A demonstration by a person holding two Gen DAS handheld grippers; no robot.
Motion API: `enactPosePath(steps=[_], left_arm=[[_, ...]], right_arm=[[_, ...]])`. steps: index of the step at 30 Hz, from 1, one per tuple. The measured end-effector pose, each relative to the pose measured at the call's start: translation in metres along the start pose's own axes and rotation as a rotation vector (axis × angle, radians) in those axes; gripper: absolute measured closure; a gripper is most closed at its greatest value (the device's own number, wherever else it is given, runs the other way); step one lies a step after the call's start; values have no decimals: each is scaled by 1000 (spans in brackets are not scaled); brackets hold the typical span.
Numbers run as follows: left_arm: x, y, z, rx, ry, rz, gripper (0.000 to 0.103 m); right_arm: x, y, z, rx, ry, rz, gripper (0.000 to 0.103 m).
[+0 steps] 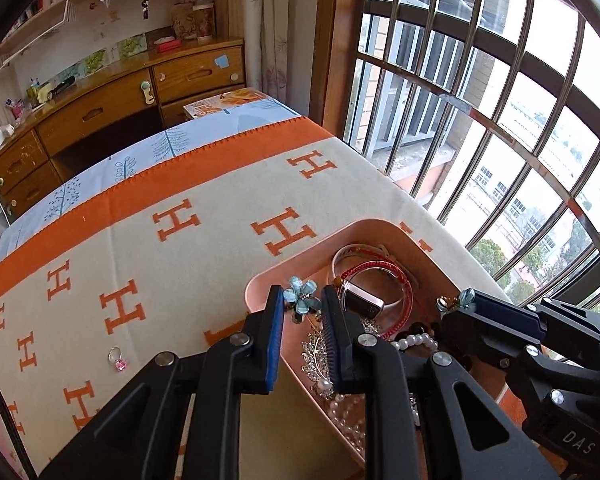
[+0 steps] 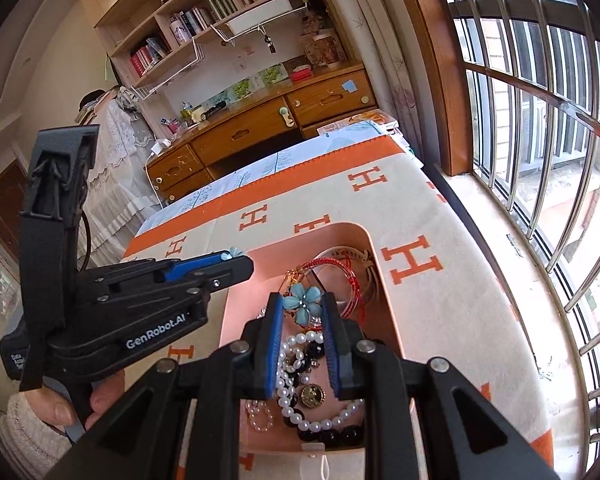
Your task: Organize jewelry
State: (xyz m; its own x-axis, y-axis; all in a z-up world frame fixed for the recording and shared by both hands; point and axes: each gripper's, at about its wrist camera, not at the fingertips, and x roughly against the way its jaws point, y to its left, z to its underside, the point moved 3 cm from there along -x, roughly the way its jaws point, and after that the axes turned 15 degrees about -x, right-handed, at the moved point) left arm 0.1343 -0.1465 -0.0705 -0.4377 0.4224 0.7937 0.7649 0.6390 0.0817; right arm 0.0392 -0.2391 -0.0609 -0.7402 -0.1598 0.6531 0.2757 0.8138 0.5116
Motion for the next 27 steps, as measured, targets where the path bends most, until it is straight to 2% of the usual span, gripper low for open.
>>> enactPosePath(steps=[4,6,7,14,19,22,24,27], left_arm=[[9,9,4,40,-20,6,74],[18,15,6,53,-31,-18,55],[23,19,6,64,-39,-36,52],[56,58,19,145,-53,-118,52],[77,97,36,215,-51,-182,51],[91,117,47,252,-55,-218,49],[101,129,55,280,-61,-238,43],[114,142,67,312,-73,-262,42]], right_arm=[[-6,5,-6,3,1,-1,84],[-10,8,-10,-1,7,-10,84],[-12,11,-12,-2,9,-19,84],[-39,32,-23,-4,89,-48,84],[-64,42,-25,10,157,3,83],[-71,46,-26,14,165,25,80],[-70,48,-27,20,159,35,79],[-65,53,-26,25,151,35,79]])
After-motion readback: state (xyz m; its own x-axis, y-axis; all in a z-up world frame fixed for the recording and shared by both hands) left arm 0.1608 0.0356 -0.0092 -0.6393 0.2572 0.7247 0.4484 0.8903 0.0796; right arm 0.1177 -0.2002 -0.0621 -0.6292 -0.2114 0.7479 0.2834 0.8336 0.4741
